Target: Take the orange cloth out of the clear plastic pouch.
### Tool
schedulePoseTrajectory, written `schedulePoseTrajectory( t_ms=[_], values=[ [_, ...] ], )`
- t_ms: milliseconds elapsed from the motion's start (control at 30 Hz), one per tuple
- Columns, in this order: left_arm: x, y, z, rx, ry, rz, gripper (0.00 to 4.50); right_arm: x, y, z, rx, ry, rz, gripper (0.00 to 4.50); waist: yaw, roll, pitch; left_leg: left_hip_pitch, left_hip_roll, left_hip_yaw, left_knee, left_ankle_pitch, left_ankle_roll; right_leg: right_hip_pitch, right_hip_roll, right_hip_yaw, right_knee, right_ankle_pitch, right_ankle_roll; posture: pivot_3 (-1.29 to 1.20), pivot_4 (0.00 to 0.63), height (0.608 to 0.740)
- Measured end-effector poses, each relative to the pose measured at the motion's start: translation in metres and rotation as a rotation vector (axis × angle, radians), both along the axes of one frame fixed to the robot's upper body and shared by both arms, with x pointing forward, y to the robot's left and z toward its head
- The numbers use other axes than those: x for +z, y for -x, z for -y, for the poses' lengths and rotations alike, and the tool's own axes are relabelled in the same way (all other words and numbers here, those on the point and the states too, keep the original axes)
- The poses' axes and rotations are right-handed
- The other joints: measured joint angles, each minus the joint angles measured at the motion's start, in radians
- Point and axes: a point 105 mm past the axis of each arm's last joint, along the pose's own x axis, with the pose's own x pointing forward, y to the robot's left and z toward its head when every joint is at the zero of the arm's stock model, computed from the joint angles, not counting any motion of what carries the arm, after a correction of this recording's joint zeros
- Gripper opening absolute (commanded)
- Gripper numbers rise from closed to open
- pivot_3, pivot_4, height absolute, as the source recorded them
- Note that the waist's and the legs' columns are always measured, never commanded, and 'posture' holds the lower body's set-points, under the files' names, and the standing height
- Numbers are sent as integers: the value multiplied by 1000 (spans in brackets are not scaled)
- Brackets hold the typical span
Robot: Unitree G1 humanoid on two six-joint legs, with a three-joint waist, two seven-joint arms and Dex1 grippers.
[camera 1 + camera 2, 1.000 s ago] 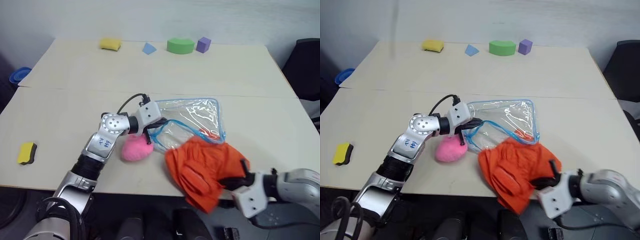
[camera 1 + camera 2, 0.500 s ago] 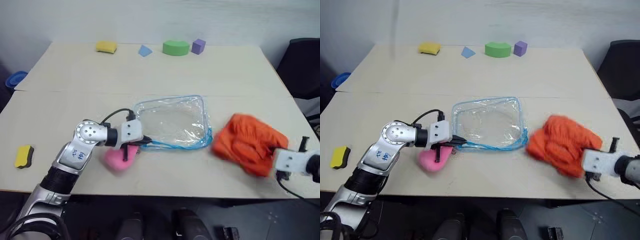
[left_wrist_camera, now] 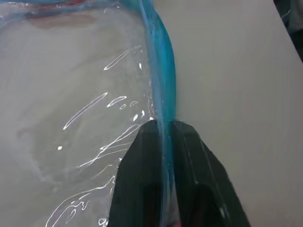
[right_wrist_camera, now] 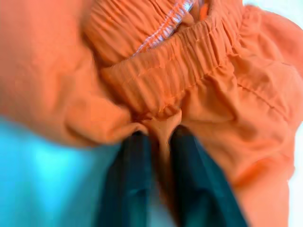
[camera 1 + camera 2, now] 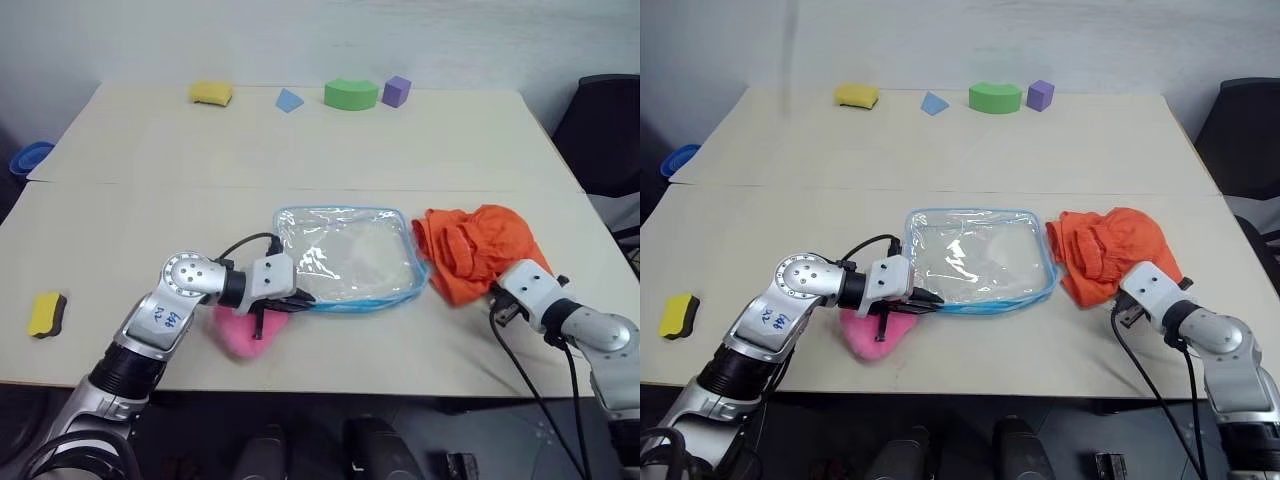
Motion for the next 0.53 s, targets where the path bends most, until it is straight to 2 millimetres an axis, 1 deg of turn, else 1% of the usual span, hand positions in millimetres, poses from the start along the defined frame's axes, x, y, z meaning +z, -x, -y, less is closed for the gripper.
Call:
schedulePoseTrajectory(
  t_ms=[67, 100, 200, 233, 267, 300, 367, 400, 467, 533],
  values=[
    [11, 0, -4, 34, 70, -45, 1870, 9, 8, -3, 19, -94, -39, 2338, 0, 1, 0, 0, 0, -1, 0, -1, 2, 0, 0, 0, 0, 0, 0, 0, 150, 740],
    [20, 1, -7, 47, 116, -72, 2208, 17, 13, -3, 29, -140, -60, 2722, 0, 1, 1, -1, 0, -1, 0, -1, 2, 0, 0, -1, 0, 0, 0, 0, 150, 740],
    [54, 10, -23, 65, 263, -138, 3102, 54, 31, 11, 56, -221, -106, 3725, 0, 3, 2, -1, 0, -1, 0, -2, 3, 0, -1, -1, -1, 0, 0, 0, 150, 740],
    [63, 13, -31, 71, 282, -149, 3382, 63, 37, 17, 59, -232, -126, 4041, 0, 3, 2, 0, 0, -2, -1, -2, 3, 0, -1, -2, -1, 0, 0, 0, 150, 740],
    [71, 17, -40, 85, 290, -153, 3423, 70, 45, 23, 64, -240, -154, 4378, 1, 3, 2, 0, 0, -2, -2, -2, 3, 1, -1, -2, -2, 0, 0, 0, 150, 740],
    [77, 19, -51, 102, 291, -158, 3423, 72, 54, 28, 74, -246, -195, 4378, 1, 3, 2, 1, 0, -2, -2, -2, 3, 1, -1, -2, -3, 0, 0, 0, 150, 740],
    [82, 26, -76, 148, 255, -167, 3423, 70, 71, 39, 82, -257, -295, 4378, -1, 3, 2, 2, 0, -1, -4, -2, 3, 2, -1, -1, -4, 0, 0, 0, 150, 740],
    [81, 29, -88, 173, 230, -175, 3423, 69, 77, 48, 67, -263, -334, 4378, -2, 3, 2, 2, 0, -1, -5, -2, 3, 2, -1, -1, -5, 0, 0, 0, 150, 740],
    [80, 33, -119, 240, 174, -199, 3423, 70, 88, 67, 26, -285, -389, 4378, -4, 3, 2, 3, -1, 0, -7, -2, 4, 2, -1, -1, -5, 0, 0, 0, 150, 740],
    [80, 36, -148, 304, 129, -210, 3423, 73, 95, 79, -5, -299, -405, 4378, -5, 3, 2, 5, -1, 0, -9, -2, 4, 2, -2, -1, -6, -1, -1, 0, 150, 740]
  ],
)
